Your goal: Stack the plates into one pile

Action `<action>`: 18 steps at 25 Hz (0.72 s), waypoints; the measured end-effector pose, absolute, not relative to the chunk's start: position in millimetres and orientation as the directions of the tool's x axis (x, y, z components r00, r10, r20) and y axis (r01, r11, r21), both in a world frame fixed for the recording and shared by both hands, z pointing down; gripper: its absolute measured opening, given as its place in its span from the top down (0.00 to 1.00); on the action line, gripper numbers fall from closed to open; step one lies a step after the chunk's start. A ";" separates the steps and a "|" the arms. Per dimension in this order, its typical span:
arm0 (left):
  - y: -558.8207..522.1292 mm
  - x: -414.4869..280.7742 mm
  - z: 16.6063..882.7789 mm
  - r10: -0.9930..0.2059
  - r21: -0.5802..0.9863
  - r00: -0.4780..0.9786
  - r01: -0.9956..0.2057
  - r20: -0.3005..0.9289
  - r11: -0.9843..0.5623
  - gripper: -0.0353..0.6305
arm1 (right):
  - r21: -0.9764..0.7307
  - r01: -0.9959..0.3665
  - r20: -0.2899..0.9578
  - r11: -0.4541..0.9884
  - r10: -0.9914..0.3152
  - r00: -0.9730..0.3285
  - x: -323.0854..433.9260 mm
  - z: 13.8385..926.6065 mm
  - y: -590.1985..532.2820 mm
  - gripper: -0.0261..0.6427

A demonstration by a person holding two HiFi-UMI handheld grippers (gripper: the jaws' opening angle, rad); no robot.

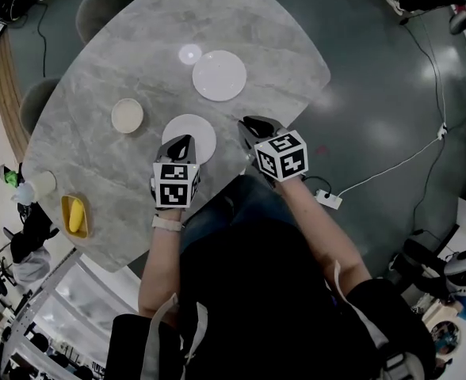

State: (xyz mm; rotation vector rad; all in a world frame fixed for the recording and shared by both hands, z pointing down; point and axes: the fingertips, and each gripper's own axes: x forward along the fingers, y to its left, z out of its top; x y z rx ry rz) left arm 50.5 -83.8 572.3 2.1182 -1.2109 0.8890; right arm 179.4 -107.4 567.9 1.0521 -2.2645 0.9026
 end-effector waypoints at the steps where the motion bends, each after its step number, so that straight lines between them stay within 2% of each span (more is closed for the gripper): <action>1: -85.4 51.5 569.8 -0.530 0.129 0.389 -0.878 0.754 -0.461 0.94 | -0.354 -0.803 0.654 0.480 -0.486 -0.579 180.8 565.7 -106.6 0.87; 12: -99.3 53.1 534.0 -0.521 0.144 0.514 -0.792 0.682 -0.593 0.94 | -0.301 -0.880 0.652 0.367 -0.593 -0.471 181.5 537.0 -94.5 0.90; 18: -107.7 54.0 530.5 -0.507 0.147 0.537 -0.770 0.674 -0.620 0.94 | -0.283 -0.901 0.650 0.329 -0.625 -0.433 188.2 529.5 -100.4 0.90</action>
